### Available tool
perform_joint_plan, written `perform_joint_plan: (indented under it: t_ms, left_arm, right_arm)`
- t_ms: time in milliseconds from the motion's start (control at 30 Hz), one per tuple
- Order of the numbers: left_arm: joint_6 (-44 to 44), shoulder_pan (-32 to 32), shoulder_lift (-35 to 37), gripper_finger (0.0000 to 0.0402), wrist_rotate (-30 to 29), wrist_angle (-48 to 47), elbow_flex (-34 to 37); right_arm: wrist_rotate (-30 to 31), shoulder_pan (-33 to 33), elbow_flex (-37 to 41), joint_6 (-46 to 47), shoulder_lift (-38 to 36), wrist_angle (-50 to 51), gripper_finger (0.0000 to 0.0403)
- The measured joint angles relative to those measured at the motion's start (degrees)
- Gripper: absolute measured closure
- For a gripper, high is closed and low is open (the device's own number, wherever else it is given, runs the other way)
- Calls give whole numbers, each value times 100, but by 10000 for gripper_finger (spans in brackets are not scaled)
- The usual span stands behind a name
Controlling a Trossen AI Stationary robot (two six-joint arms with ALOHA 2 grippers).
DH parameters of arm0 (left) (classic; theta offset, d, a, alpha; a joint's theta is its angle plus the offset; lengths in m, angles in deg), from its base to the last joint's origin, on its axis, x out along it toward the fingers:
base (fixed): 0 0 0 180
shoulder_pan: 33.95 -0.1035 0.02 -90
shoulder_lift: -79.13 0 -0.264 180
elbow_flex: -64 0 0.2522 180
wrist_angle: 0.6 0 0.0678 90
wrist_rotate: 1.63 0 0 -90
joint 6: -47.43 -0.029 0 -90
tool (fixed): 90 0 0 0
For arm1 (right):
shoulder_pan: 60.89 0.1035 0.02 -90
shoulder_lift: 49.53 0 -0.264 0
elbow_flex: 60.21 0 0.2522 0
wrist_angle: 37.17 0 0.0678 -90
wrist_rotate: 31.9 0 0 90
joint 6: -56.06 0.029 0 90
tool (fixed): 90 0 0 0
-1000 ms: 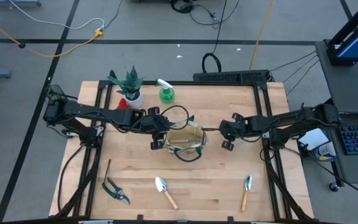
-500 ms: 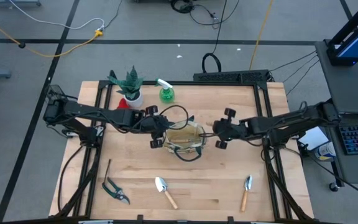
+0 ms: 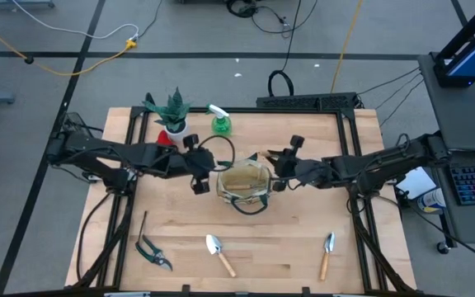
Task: Pick & Place Garden tools in Gardening bag
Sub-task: Put the light brown hand rake into the gardening bag
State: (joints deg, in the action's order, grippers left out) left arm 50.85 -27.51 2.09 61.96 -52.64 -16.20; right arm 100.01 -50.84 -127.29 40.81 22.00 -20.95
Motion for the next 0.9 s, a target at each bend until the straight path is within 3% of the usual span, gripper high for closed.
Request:
perform_joint_plan:
  t_ms: [200,600,900]
  left_arm:
    - [13,6,187,257,-67,-100,0]
    - [-9,-2,186,257,-228,-106,0]
    - [-13,4,188,257,-331,-289,0]
  right_arm:
    - [-7,140,-58,-807,388,-1251,344]
    - [-21,207,-1480,-1032,1688,-1379,344]
    - [-144,207,-1648,-586,1935,-1286,344]
